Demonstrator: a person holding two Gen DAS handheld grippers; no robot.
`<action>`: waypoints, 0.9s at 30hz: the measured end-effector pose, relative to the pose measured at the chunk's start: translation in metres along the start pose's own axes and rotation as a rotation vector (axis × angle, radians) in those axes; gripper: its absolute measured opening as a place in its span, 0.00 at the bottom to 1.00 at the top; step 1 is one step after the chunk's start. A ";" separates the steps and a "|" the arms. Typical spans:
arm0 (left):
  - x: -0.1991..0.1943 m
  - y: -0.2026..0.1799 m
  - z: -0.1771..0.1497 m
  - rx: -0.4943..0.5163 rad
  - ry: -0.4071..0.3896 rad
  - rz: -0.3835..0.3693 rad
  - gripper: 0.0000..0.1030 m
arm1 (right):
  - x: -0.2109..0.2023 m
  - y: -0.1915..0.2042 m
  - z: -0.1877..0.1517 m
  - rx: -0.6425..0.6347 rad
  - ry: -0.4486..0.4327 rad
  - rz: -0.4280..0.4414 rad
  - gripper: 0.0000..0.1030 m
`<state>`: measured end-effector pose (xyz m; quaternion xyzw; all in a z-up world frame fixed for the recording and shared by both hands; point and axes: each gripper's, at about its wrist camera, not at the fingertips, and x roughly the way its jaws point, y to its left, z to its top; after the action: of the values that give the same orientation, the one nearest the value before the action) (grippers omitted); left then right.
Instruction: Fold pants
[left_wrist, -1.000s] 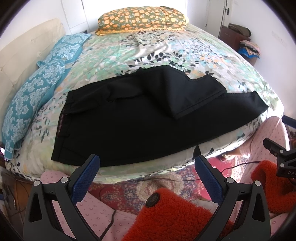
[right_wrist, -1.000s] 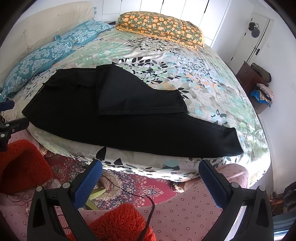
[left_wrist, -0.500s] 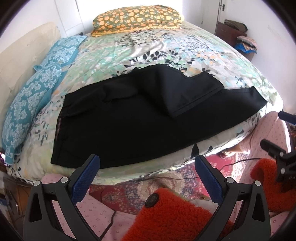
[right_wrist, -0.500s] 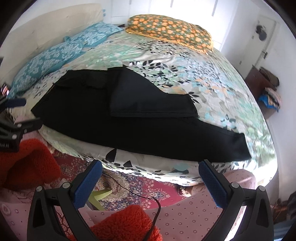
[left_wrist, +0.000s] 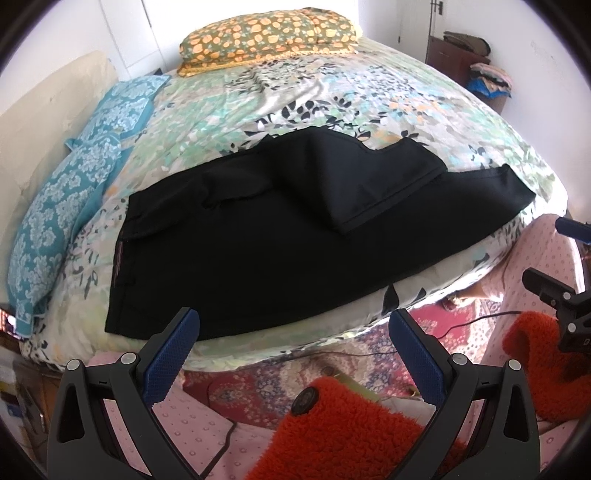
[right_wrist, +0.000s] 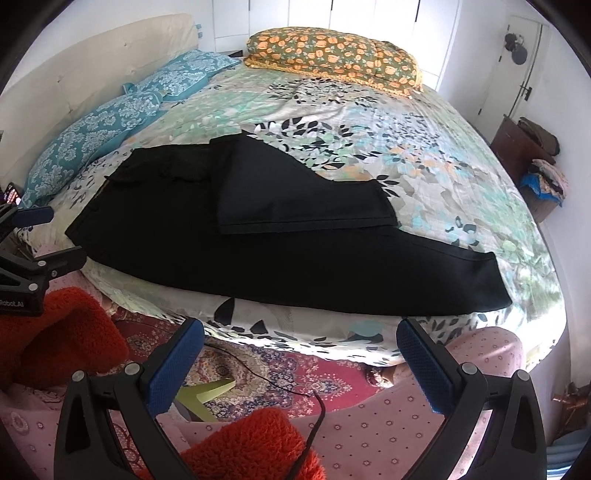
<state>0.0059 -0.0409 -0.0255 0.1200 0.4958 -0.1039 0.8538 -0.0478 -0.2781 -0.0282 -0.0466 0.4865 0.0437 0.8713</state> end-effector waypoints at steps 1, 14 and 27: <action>0.000 0.000 0.000 -0.002 0.000 0.000 0.99 | 0.000 0.002 0.000 -0.008 -0.001 0.001 1.00; 0.003 0.012 0.001 -0.043 -0.003 -0.005 0.99 | 0.005 0.020 0.007 -0.080 0.015 0.009 1.00; 0.005 0.018 0.000 -0.076 -0.002 -0.019 0.99 | 0.006 0.035 0.008 -0.146 0.019 0.013 1.00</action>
<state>0.0136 -0.0243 -0.0284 0.0824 0.4996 -0.0931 0.8573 -0.0421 -0.2422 -0.0305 -0.1071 0.4904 0.0842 0.8608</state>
